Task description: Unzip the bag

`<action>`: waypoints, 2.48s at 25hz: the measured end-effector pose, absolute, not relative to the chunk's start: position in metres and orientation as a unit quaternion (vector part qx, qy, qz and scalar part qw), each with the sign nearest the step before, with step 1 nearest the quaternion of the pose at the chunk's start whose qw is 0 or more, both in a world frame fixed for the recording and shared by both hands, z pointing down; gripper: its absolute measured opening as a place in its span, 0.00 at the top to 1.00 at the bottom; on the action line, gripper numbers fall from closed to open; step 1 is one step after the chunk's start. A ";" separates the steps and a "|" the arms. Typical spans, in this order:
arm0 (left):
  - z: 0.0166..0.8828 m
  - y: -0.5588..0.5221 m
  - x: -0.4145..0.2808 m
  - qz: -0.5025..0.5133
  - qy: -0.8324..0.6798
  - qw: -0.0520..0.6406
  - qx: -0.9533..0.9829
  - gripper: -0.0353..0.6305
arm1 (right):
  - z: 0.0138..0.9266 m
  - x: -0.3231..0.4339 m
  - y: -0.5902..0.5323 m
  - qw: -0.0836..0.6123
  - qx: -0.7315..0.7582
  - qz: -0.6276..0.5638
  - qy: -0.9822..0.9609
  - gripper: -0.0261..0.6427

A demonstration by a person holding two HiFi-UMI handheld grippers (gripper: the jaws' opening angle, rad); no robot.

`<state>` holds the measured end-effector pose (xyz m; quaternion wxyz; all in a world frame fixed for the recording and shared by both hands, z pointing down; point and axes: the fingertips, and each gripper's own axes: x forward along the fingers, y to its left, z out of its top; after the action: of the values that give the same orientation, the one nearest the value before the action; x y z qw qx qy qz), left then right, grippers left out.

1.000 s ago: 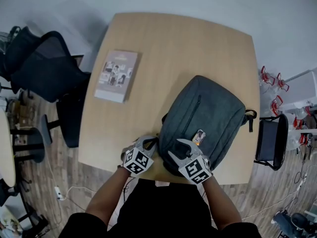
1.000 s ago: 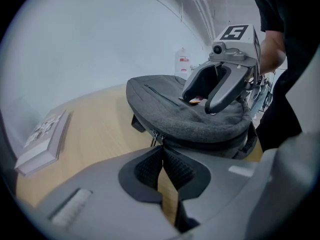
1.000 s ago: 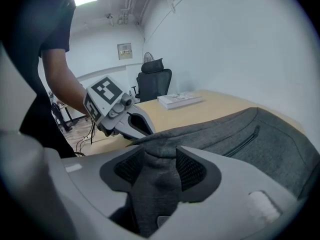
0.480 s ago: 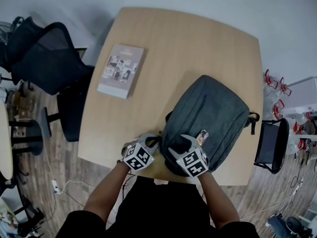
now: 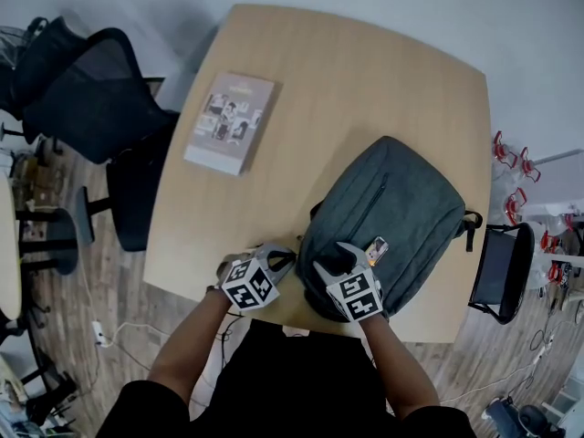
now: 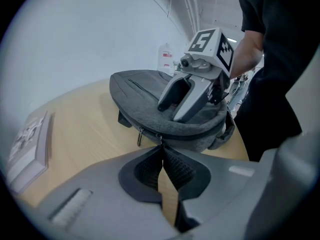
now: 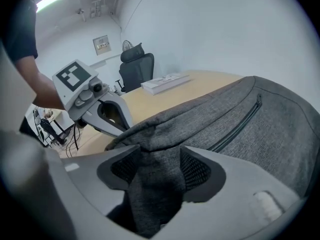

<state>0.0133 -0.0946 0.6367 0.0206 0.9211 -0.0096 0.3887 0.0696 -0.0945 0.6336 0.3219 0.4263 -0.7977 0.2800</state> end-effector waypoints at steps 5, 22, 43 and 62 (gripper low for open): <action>0.632 -0.085 0.008 0.397 -0.004 0.011 0.918 0.91 | 0.635 0.069 -0.103 0.310 0.456 0.277 -0.787 0.60; 0.619 -0.070 -0.005 0.396 -0.016 0.028 0.918 0.91 | 0.632 0.065 -0.153 0.265 0.519 0.290 -0.759 0.61; 0.622 -0.038 0.007 0.390 -0.028 0.049 0.919 0.91 | 0.577 0.057 -0.185 0.122 0.429 0.329 -0.832 0.57; 0.624 -0.041 0.006 0.401 -0.082 0.053 0.911 0.91 | 0.636 0.119 0.013 0.482 0.124 -0.139 -0.856 0.66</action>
<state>0.0055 -0.0406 0.6244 0.0531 0.9108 -0.0820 0.4011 0.1186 0.0134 0.6360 0.4820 0.1243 -0.8561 -0.1392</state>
